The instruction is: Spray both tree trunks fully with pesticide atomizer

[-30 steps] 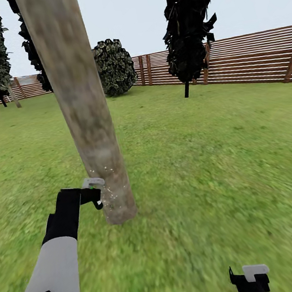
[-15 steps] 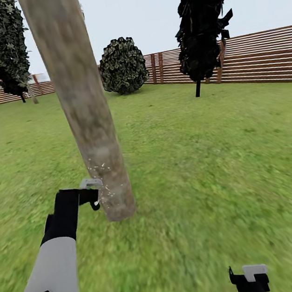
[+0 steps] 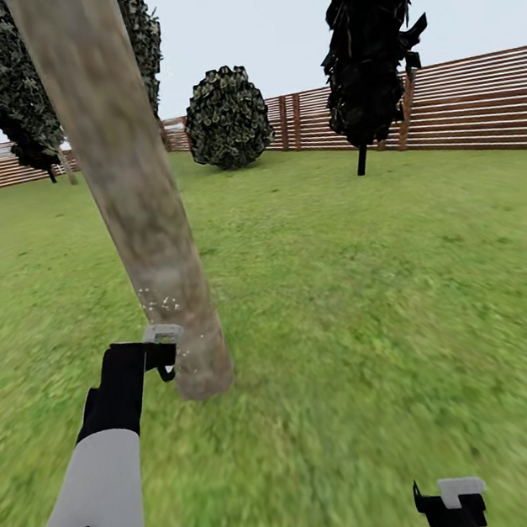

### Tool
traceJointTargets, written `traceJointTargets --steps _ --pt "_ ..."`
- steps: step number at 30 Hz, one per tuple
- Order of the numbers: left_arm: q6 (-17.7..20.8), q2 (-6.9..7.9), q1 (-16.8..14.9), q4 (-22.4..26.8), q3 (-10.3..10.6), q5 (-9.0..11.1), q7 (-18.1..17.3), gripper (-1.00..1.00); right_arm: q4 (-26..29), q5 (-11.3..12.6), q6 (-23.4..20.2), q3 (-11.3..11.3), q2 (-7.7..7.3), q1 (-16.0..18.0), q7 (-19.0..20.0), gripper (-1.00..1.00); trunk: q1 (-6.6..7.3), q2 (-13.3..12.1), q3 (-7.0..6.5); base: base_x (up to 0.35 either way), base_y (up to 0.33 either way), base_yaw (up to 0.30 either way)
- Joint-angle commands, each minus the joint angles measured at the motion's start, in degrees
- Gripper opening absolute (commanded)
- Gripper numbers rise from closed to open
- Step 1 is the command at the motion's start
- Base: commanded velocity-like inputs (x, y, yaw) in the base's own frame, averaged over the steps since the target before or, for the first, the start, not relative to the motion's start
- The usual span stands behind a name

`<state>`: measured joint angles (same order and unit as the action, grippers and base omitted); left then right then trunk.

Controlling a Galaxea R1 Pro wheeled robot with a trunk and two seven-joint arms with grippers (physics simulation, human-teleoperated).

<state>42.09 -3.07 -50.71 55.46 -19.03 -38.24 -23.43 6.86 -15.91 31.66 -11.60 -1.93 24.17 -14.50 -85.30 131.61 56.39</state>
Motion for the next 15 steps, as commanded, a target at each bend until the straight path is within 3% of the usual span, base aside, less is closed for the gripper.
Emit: traceJointTargets --steps 1,9,15 --pt "0.0 -0.01 0.0 -0.1 0.0 0.0 0.6 -1.00 0.0 0.0 0.0 0.0 0.04 0.0 0.0 1.00 0.00 0.0 0.00 0.000 -0.273 0.273" --pt "0.0 -0.14 0.0 -0.7 0.0 0.4 2.2 -1.00 0.0 0.0 0.1 0.0 0.08 0.0 0.0 1.00 0.00 0.0 0.00 0.057 -0.269 0.275" --pt "0.0 -0.27 0.0 -0.7 0.0 0.4 2.4 -1.00 0.0 0.0 0.1 0.0 -0.07 0.0 0.0 1.00 0.00 0.0 0.00 0.232 -0.190 0.032"
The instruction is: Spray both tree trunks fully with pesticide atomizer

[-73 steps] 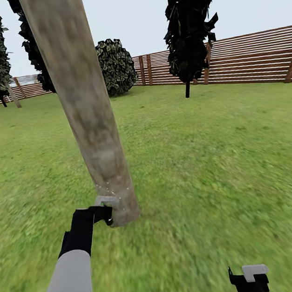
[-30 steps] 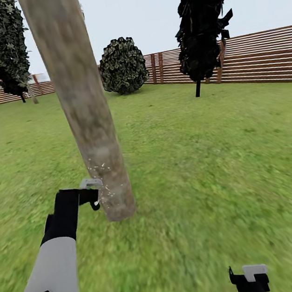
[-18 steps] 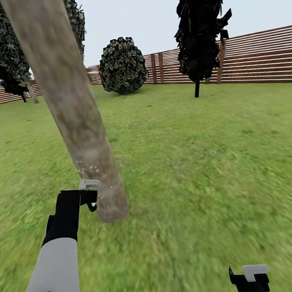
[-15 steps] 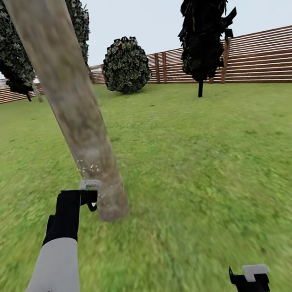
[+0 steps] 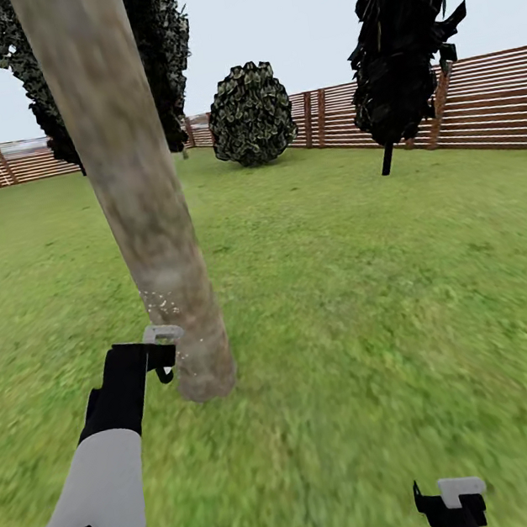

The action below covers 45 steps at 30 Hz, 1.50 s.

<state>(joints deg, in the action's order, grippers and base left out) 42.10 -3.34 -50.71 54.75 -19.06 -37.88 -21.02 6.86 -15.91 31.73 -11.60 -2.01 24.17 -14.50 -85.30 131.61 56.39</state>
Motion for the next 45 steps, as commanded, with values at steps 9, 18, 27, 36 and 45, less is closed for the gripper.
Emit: traceJointTargets --steps 9,18,27,36,45 --pt "-0.1 0.74 1.3 0.4 -0.4 -0.3 1.5 -1.00 0.0 0.0 0.0 0.0 -0.06 0.0 0.0 1.00 0.00 0.0 0.00 0.189 -0.216 0.000" --pt "-0.2 -2.19 2.1 0.0 0.1 0.6 5.6 -1.00 0.0 0.0 0.0 0.0 0.07 0.0 0.0 1.00 0.00 0.0 0.00 0.108 -0.259 0.191" --pt "-0.3 -0.24 2.3 0.8 -2.8 0.4 5.6 -1.00 0.0 0.0 -0.1 0.0 0.07 0.0 0.0 1.00 0.00 0.0 0.00 0.023 -0.267 0.082" --pt "-0.4 -2.23 2.4 0.1 -2.9 0.2 6.3 -1.00 0.0 0.0 -0.1 0.0 0.07 0.0 0.0 1.00 0.00 0.0 0.00 -0.031 -0.260 0.176" --pt "-0.5 -3.53 4.1 -1.6 -2.6 0.5 8.3 -1.00 0.0 0.0 0.0 0.0 0.07 0.0 0.0 1.00 0.00 0.0 0.00 0.183 -0.239 0.101"
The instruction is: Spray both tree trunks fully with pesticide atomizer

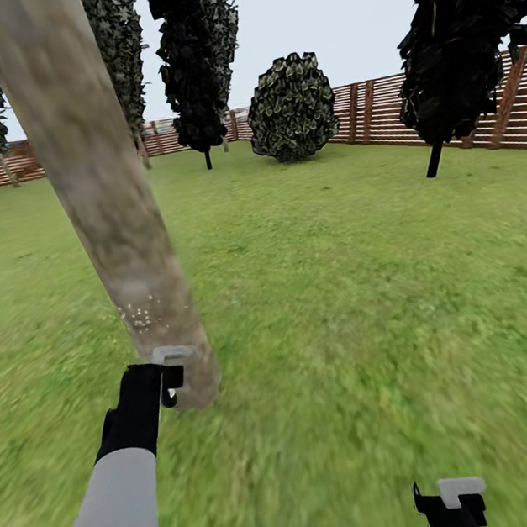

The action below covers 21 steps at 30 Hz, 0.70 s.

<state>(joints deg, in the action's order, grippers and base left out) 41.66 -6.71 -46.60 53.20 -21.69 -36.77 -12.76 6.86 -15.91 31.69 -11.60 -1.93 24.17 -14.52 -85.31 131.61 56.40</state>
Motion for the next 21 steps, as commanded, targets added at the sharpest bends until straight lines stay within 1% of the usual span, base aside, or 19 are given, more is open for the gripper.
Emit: traceJointTargets --steps 1,2,5,6,8,10,11,12,14,15,16,18,20,21 --pt "-0.1 -1.24 0.0 -0.5 0.0 -0.5 0.0 -1.00 0.0 0.0 0.0 0.0 0.00 0.0 0.0 1.00 0.00 0.0 0.00 0.184 -0.237 0.001" --pt "-0.1 -1.60 0.0 -0.7 0.0 -0.5 0.0 -1.00 0.0 0.0 0.0 0.0 0.00 0.0 0.0 1.00 0.00 0.0 0.00 0.184 -0.238 0.001" --pt "-0.2 -1.43 0.1 -0.7 -0.2 -0.7 0.0 -1.00 0.0 0.0 0.0 0.0 0.00 0.0 0.0 1.00 0.00 0.0 0.00 0.158 -0.203 0.000" --pt "-0.3 -0.31 1.1 -0.3 -0.6 -1.0 0.0 -1.00 0.0 0.0 0.0 0.0 0.00 0.0 0.0 1.00 0.00 0.0 0.00 0.039 -0.050 0.000" --pt "-0.3 2.93 2.9 0.2 -0.9 -0.8 0.0 -1.00 0.0 0.0 0.0 0.0 0.00 0.0 0.0 1.00 0.00 0.0 0.00 0.015 -0.019 0.000" --pt "-0.2 4.96 3.4 0.2 -1.1 -0.7 0.0 -1.00 0.0 0.0 0.0 0.0 0.00 0.0 0.0 1.00 0.00 0.0 0.00 0.005 -0.007 0.000" --pt "-0.4 6.24 3.6 0.1 -2.3 -0.7 0.0 -1.00 0.0 0.0 0.0 0.0 0.00 0.0 0.0 1.00 0.00 0.0 0.00 0.001 -0.002 0.000" --pt "-0.5 6.57 3.7 0.0 -3.3 -0.7 0.0 -1.00 0.0 0.0 0.0 0.0 -0.02 0.0 0.0 1.00 0.00 0.0 0.00 0.000 0.000 0.000" --pt "-0.8 6.84 3.8 -0.2 -4.6 -0.7 0.0 -1.00 0.0 0.0 -0.1 0.0 -0.06 0.0 0.0 1.00 0.00 0.0 0.00 0.000 0.000 0.000" --pt "-1.6 6.93 3.8 -0.4 -5.4 -0.7 -0.1 -1.00 0.0 0.0 -0.1 0.0 -0.07 0.0 0.0 1.00 0.00 0.0 0.00 0.000 0.000 0.000" --pt "-3.6 6.76 3.8 -0.7 -6.0 -0.6 0.0 -1.00 0.0 0.0 -0.1 0.0 -0.07 0.0 0.0 1.00 0.00 0.0 0.00 0.000 0.000 0.000" --pt "-4.7 6.38 3.8 -1.4 -6.0 -0.5 0.0 -1.00 0.0 0.0 -0.1 0.0 -0.08 0.0 0.0 1.00 0.00 0.0 0.00 0.000 0.000 0.000" --pt "-5.3 4.80 3.8 -4.6 -5.9 -0.6 0.0 -1.00 0.0 0.0 -0.1 0.0 -0.09 0.0 0.0 1.00 0.00 0.0 0.00 0.000 0.000 0.000" --pt "-5.5 3.11 3.8 -5.6 -5.8 -0.6 0.0 -1.00 -0.1 0.0 -0.1 0.0 -0.06 0.0 0.0 1.00 0.00 0.0 0.00 0.000 0.000 0.000"
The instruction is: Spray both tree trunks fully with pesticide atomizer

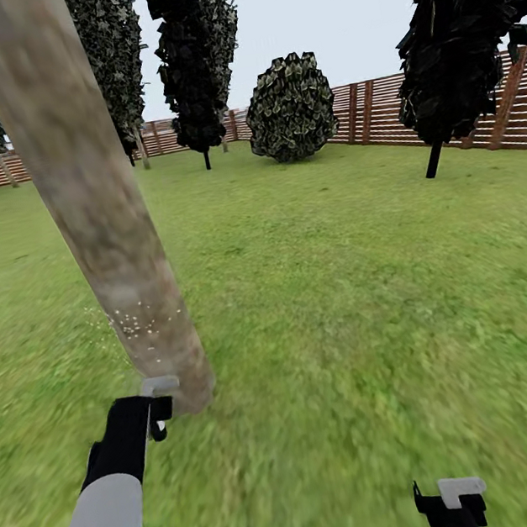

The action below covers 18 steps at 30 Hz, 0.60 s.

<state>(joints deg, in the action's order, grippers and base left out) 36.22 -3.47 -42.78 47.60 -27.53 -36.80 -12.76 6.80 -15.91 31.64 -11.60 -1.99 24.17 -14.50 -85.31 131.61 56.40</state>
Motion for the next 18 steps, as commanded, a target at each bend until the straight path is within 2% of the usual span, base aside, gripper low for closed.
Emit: traceJointTargets --steps 1,4,6,7,9,10,12,14,15,16,17,18 --pt "-0.1 -0.34 -0.1 -0.1 0.0 -0.6 0.0 -1.00 0.0 0.0 0.0 0.0 -0.01 0.0 0.0 1.00 0.00 0.0 0.00 0.000 0.000 0.000" --pt "-0.2 0.04 -0.1 0.2 -0.3 -0.7 0.0 -1.00 0.0 0.0 0.0 0.0 -0.03 0.0 0.0 1.00 0.00 0.0 0.00 0.000 0.000 0.000" --pt "-0.2 4.22 -0.2 0.3 -0.7 -0.6 0.0 -1.00 0.0 0.0 0.0 0.0 0.04 0.0 0.0 1.00 0.00 0.0 0.00 0.000 0.000 0.000" --pt "-0.2 5.42 -0.2 0.1 -0.7 -0.5 0.0 -1.00 0.0 0.0 0.0 0.0 0.03 0.0 0.0 1.00 0.00 0.0 0.00 0.000 0.000 0.000" --pt "-0.2 7.00 -0.2 -0.3 -0.7 -0.4 0.0 -1.00 0.0 0.0 0.0 0.0 0.05 0.0 0.0 1.00 0.00 0.0 0.00 0.000 0.000 0.000" --pt "-0.3 7.03 -0.2 -0.5 -0.6 -0.4 0.0 -1.00 0.0 0.0 0.0 0.0 0.05 0.0 0.0 1.00 0.00 0.0 0.00 0.000 0.000 0.055" --pt "-0.9 5.36 -0.1 -1.3 -0.4 -0.5 0.0 -1.00 0.0 0.0 0.0 0.0 0.06 0.0 0.0 1.00 0.00 0.0 0.00 0.000 0.000 0.161" --pt "-1.9 3.07 -0.1 -1.9 -0.3 -0.5 0.1 -1.00 0.0 0.0 0.0 0.0 0.10 0.0 0.0 1.00 0.00 0.0 0.00 0.000 0.000 0.230" --pt "-2.6 1.13 -0.1 -2.2 -0.3 -0.5 0.1 -1.00 0.0 0.0 0.1 0.0 0.13 0.0 0.0 1.00 0.00 0.0 0.00 0.000 0.000 0.262" --pt "-3.0 0.06 -0.1 -2.3 -0.3 -0.5 0.1 -1.00 0.0 0.0 0.1 0.0 0.14 0.0 0.0 1.00 0.00 0.0 0.00 0.000 0.000 0.270" --pt "-3.3 -0.45 -0.1 -2.4 -0.4 -0.5 0.1 -1.00 0.0 0.0 0.1 0.0 0.14 0.0 0.0 1.00 0.00 0.0 0.00 0.000 0.000 0.274" --pt "-3.5 -0.24 -0.1 -2.4 -0.7 -0.5 0.1 -1.00 0.0 0.0 0.1 0.0 0.14 0.0 0.0 1.00 0.00 0.0 0.00 0.000 0.000 0.277"
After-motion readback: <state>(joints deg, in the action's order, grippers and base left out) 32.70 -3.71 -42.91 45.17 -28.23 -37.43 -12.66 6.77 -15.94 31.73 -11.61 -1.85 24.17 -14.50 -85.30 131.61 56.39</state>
